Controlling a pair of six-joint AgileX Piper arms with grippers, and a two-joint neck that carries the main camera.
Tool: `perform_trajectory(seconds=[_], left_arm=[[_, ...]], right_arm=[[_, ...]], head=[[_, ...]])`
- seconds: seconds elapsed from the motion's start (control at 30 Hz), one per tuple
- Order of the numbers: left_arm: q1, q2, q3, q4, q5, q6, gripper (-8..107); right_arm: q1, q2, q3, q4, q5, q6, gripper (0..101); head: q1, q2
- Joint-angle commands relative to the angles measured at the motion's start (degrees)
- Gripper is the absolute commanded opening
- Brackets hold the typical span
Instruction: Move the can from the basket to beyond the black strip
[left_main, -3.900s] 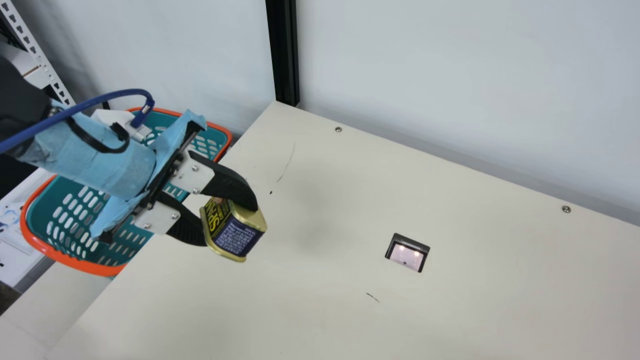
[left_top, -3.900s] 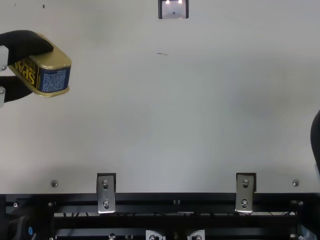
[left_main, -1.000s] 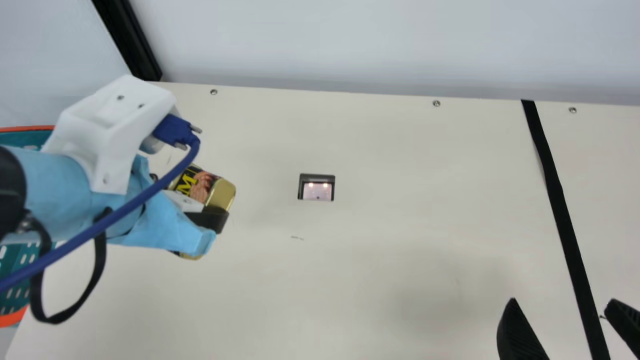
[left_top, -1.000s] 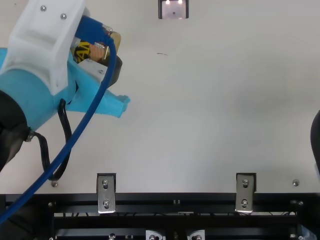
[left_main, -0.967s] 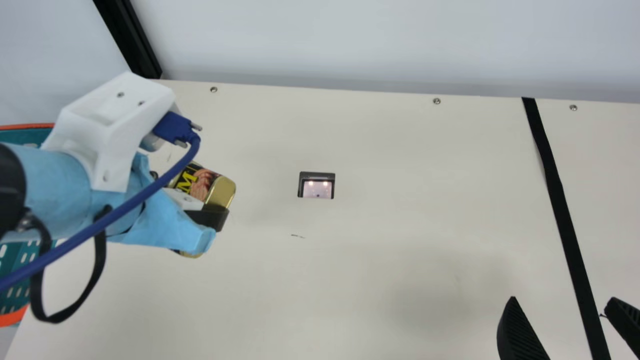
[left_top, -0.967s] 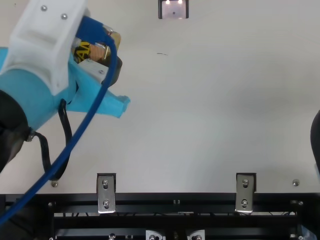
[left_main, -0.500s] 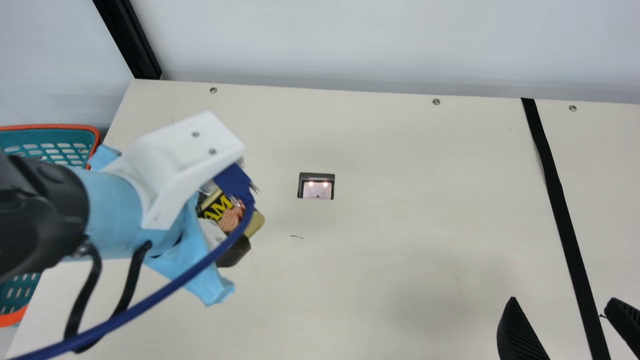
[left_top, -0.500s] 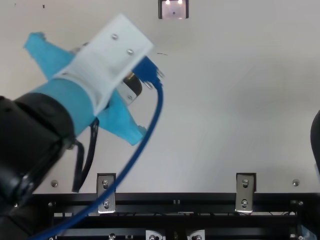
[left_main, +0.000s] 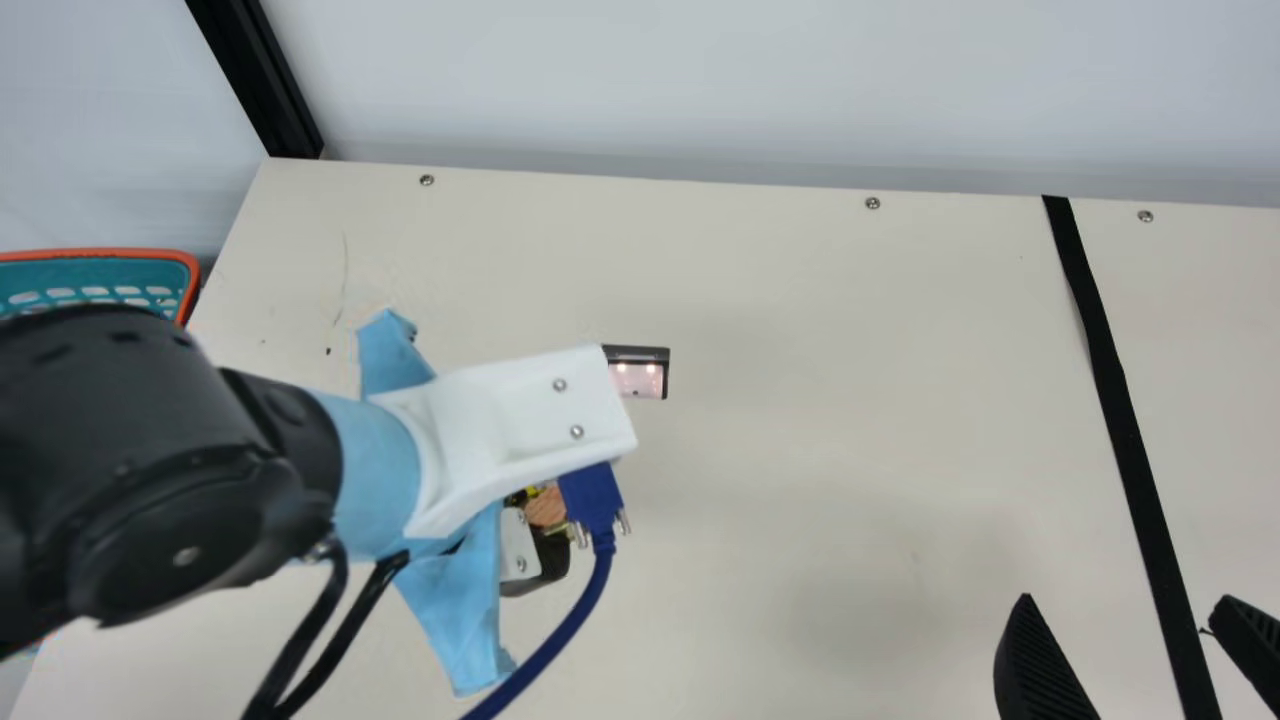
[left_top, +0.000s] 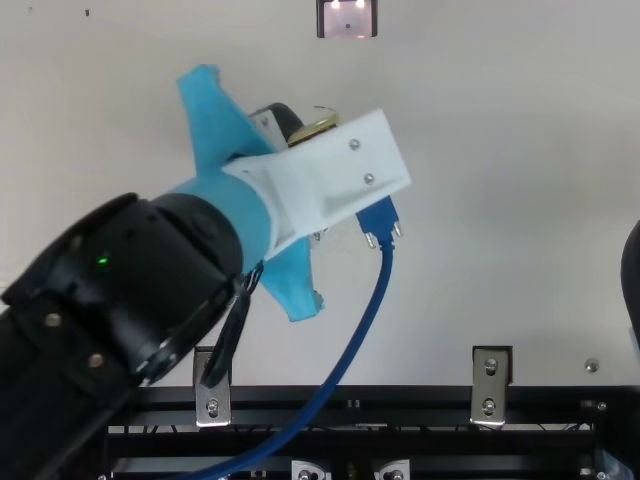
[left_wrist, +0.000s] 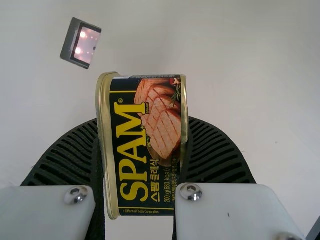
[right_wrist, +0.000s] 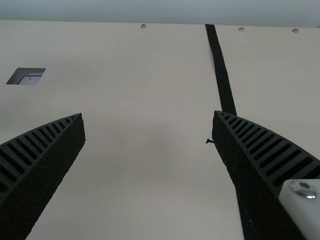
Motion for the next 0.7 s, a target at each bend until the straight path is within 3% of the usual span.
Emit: perform_trajectory(seconds=[0.0,0.67], left_arm=[[-0.3,0.5,0.4,0.2,-1.2,0.8,10],[-2.1,6.7,6.0,-0.8,-12.0,7.9,10]], right_arm=[[0.0,0.0,0.0,0.0,0.0,0.0,101],[0.0,0.0,0.0,0.0,0.0,0.0,101]], head=[[-0.1,-0.2],[-0.1,-0.2]])
